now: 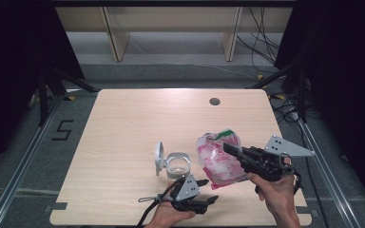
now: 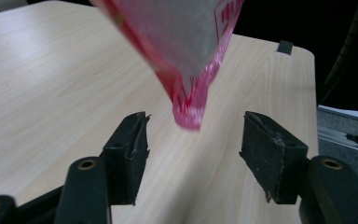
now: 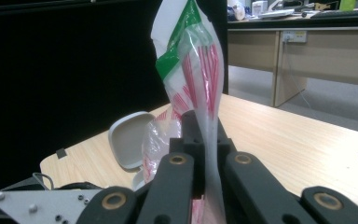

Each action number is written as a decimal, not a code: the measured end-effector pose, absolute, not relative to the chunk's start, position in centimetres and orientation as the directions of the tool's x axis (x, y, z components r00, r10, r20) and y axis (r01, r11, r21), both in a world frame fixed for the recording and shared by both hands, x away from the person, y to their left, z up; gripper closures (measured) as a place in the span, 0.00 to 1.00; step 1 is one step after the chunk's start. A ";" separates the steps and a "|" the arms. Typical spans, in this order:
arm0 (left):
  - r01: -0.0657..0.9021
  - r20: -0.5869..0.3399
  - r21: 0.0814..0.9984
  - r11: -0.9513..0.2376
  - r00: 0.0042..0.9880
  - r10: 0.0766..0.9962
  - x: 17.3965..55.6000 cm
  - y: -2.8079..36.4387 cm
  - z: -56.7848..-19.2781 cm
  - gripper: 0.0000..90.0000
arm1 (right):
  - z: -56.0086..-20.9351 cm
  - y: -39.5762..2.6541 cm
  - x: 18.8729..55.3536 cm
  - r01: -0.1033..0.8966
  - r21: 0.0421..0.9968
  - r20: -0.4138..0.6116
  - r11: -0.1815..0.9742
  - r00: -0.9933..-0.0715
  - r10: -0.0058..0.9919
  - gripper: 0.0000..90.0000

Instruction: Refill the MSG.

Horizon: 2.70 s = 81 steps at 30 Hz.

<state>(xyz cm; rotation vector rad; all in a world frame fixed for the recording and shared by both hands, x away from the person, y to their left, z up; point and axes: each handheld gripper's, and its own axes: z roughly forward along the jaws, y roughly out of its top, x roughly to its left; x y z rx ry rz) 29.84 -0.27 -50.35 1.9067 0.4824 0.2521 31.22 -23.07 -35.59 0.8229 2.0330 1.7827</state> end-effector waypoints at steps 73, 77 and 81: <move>0.185 -0.075 0.979 -0.089 0.726 0.684 29.1 -3.8 -51.7 0.84 | -35.8 -14.8 35.4 0.246 0.956 0.089 0.161 -0.765 0.638 1.00; 0.178 -0.069 0.980 -0.090 0.727 0.683 29.1 -3.8 -51.7 0.85 | -36.0 -14.4 35.6 0.244 0.953 0.074 0.181 -0.764 0.641 1.00; 0.175 -0.073 0.981 -0.082 0.730 0.680 29.0 -3.8 -51.7 0.86 | -36.1 -14.0 35.8 0.240 0.952 0.069 0.189 -0.772 0.632 1.00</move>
